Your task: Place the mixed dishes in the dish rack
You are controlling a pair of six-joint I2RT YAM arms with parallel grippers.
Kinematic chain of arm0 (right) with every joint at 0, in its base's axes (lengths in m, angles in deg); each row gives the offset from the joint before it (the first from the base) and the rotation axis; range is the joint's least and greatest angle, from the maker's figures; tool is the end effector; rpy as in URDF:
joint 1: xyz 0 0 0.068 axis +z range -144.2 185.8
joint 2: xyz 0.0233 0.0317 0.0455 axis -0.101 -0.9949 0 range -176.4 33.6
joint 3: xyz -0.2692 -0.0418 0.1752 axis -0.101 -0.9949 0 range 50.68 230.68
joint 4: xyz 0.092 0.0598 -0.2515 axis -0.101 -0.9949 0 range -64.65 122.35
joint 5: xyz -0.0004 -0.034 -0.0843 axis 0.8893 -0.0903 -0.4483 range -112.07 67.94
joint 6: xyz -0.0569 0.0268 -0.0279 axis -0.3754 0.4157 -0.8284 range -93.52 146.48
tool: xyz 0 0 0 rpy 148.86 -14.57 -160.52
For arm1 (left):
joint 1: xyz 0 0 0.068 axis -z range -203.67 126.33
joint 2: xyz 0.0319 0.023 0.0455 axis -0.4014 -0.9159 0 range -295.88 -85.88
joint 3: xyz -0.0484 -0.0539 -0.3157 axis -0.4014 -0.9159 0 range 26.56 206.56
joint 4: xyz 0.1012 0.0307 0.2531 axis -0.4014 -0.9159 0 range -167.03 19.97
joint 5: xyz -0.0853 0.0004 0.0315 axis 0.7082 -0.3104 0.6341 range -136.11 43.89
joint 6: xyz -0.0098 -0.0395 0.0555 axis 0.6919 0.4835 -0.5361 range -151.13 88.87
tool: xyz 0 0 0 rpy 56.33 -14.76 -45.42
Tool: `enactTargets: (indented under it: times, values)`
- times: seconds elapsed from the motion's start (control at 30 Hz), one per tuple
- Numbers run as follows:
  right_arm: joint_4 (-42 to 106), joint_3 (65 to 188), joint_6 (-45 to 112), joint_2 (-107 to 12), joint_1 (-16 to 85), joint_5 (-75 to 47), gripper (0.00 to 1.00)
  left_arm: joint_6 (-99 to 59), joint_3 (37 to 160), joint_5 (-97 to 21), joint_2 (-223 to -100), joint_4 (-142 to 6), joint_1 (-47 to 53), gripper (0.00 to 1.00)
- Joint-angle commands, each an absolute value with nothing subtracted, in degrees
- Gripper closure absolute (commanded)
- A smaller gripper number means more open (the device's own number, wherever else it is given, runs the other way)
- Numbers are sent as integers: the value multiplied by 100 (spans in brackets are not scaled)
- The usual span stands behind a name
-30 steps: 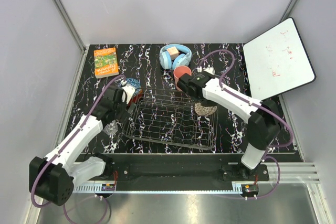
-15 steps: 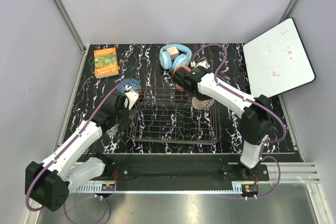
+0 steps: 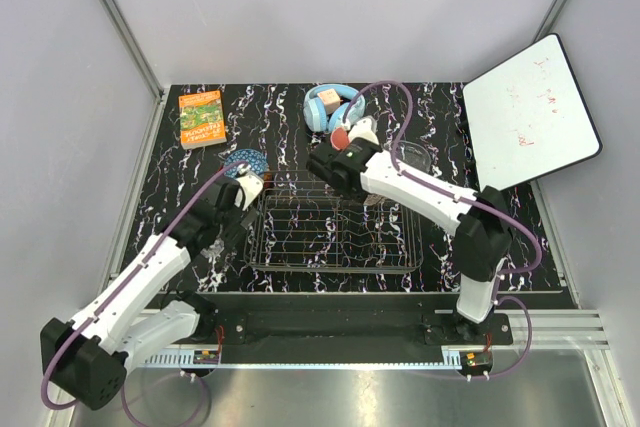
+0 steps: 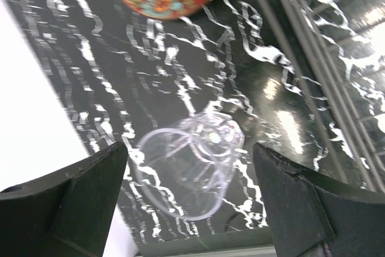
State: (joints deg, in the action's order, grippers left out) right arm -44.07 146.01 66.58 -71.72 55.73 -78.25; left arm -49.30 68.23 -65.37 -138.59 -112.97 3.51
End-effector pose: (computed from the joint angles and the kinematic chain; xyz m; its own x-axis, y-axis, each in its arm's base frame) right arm 0.2770 0.2576 0.3282 -0.7442 -0.3279 -0.5819 0.1136 0.7964 -0.5940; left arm 0.1578 -0.0605 0.2724 -0.6030 0.6405 -0.4755 0.4700 0.7669 0.4370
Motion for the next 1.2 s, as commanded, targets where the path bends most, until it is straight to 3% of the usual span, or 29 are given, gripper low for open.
enactTargets:
  times: [0.0, 0.2, 0.53, 1.0, 1.17]
  values:
    - [-6055, 14561, 7218, -7231, 5835, -8737, 100, -5099, 7384, -7045, -13747, -11177, 375, 9]
    - [-6046, 14025, 7473, -7003, 5862, -8754, 100, -5117, 7393, -7203, -13704, -11186, 375, 9]
    - [-6037, 13506, 7368, -5333, 5836, -8412, 100, -4959, 7753, -7178, -13659, -11450, 375, 9]
    - [-6037, 14086, 6604, -6448, 5475, -8631, 100, -4572, 9449, -6211, -15090, -11432, 384, 11]
    - [-6037, 14428, 6252, -6510, 5370, -8570, 100, -4440, 9503, -5965, -15399, -11336, 384, 12]
